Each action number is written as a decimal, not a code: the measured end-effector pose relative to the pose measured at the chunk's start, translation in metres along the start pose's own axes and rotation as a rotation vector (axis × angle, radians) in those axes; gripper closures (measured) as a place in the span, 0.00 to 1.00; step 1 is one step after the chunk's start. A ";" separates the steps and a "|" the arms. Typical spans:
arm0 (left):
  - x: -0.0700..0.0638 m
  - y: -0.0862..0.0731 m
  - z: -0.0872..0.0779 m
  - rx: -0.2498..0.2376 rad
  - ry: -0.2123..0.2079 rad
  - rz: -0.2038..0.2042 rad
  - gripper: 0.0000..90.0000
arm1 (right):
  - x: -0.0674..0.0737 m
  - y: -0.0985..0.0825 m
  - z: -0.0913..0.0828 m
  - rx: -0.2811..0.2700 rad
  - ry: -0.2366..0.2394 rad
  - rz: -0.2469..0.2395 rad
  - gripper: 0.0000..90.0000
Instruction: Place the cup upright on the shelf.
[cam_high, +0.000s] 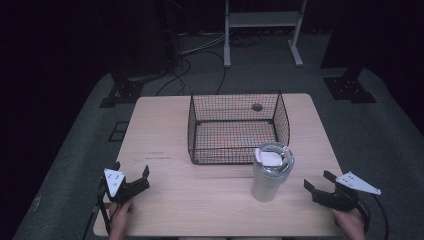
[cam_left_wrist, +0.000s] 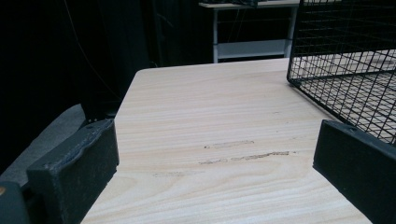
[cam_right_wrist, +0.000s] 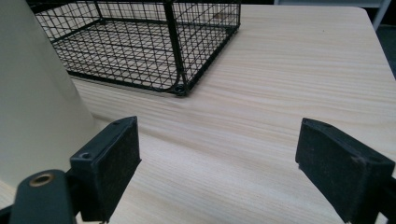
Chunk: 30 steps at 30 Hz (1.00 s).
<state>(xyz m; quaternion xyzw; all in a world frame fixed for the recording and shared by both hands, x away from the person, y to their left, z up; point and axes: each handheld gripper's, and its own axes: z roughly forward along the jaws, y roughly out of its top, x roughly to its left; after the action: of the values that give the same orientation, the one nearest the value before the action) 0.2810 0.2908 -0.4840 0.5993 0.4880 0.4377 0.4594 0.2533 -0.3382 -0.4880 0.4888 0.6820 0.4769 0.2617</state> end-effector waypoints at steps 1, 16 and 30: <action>0.000 0.000 0.000 0.001 0.000 0.002 0.00 | 0.001 0.000 -0.001 0.002 0.005 -0.007 0.14; 0.000 0.000 -0.001 -0.006 -0.009 0.005 0.00 | 0.016 0.017 -0.021 -0.023 0.098 -0.076 0.14; 0.000 0.000 -0.001 -0.007 -0.008 -0.001 0.00 | 0.035 0.031 -0.032 -0.025 0.186 -0.140 0.13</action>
<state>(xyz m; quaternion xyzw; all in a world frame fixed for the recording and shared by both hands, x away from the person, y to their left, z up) 0.2801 0.2912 -0.4842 0.5991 0.4849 0.4368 0.4639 0.2268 -0.3162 -0.4428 0.3904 0.7297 0.5093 0.2359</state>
